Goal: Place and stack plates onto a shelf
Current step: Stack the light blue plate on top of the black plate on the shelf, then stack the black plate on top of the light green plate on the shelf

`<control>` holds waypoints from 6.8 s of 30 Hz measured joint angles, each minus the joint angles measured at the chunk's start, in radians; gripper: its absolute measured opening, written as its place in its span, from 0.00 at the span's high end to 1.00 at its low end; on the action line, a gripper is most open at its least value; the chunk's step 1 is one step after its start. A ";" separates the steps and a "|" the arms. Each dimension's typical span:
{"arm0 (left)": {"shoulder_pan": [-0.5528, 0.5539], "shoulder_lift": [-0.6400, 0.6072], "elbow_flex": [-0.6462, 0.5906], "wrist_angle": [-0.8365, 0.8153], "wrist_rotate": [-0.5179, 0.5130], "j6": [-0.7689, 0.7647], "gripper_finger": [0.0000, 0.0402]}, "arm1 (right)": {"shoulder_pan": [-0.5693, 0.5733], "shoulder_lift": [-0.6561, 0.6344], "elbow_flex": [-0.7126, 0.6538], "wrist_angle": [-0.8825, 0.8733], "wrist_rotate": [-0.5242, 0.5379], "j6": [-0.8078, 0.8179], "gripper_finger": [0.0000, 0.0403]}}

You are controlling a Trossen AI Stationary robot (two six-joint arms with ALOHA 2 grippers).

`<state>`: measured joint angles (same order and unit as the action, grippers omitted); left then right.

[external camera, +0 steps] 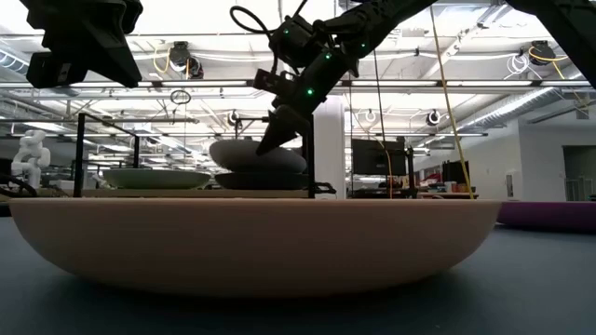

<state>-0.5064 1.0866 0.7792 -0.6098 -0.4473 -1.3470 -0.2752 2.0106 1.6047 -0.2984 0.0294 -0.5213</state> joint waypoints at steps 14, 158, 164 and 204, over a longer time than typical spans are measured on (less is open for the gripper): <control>0.000 0.000 0.000 0.000 0.000 -0.025 0.91 | 0.001 0.000 0.000 -0.023 0.026 -0.017 0.82; -0.175 0.319 -0.061 -0.218 0.509 0.378 0.40 | 0.650 -0.819 -0.288 -0.408 -0.005 1.183 0.81; -0.175 0.319 -0.091 -0.139 0.509 0.414 0.40 | 0.650 -0.819 -0.288 -0.408 -0.005 1.184 0.81; -0.166 0.313 -0.104 -0.075 0.618 0.423 0.41 | 0.650 -0.819 -0.288 -0.409 -0.005 1.130 0.81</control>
<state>-0.6721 1.3993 0.6754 -0.6850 0.1711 -0.9236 0.3752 1.1915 1.3170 -0.7071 0.0246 0.6083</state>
